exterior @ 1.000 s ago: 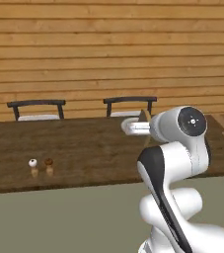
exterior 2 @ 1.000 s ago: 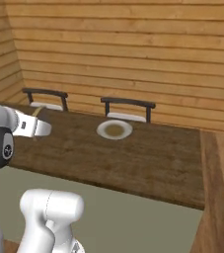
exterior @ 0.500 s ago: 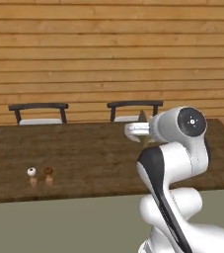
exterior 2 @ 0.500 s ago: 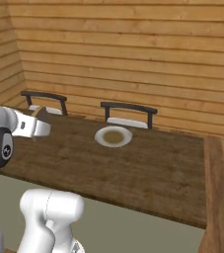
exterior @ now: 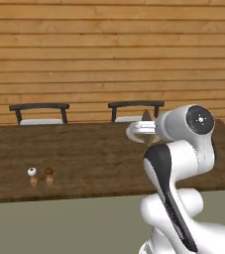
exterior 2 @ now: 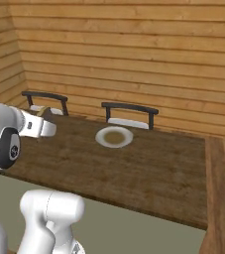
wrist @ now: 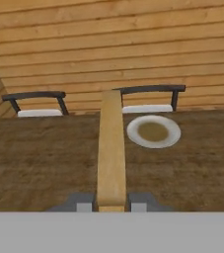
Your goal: Start the toaster. Once the lever pops up, take the bread to the plate on the dining counter.
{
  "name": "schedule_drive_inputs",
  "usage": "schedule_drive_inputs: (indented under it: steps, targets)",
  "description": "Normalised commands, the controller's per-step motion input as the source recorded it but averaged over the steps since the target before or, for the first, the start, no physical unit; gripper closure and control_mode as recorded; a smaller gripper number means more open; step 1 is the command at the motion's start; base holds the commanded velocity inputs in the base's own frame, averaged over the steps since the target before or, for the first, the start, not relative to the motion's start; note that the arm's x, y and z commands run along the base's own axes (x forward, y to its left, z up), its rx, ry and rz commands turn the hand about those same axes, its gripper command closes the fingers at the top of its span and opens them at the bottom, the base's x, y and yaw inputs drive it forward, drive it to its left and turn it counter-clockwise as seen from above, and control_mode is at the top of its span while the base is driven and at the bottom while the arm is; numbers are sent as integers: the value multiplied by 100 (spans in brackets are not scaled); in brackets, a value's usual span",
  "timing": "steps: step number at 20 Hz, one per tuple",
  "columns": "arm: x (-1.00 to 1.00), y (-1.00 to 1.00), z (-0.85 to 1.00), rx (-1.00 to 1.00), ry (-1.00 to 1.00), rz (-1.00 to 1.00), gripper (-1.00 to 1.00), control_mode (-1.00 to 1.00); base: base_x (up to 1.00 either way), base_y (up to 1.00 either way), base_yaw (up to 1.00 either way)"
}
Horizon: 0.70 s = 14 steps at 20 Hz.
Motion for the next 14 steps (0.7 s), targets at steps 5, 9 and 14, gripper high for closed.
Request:
schedule_drive_inputs:
  steps: [5, 9, 14]
  targets:
    - [53, -78, -6, 16, 12, 10, 100, -100, 0, 0, 0]
    - [86, -82, -24, 25, 22, 14, 100, -100, 0, 0, 0]
    - [100, -61, -24, 15, 14, 20, 100, -100, 0, 0, 0]
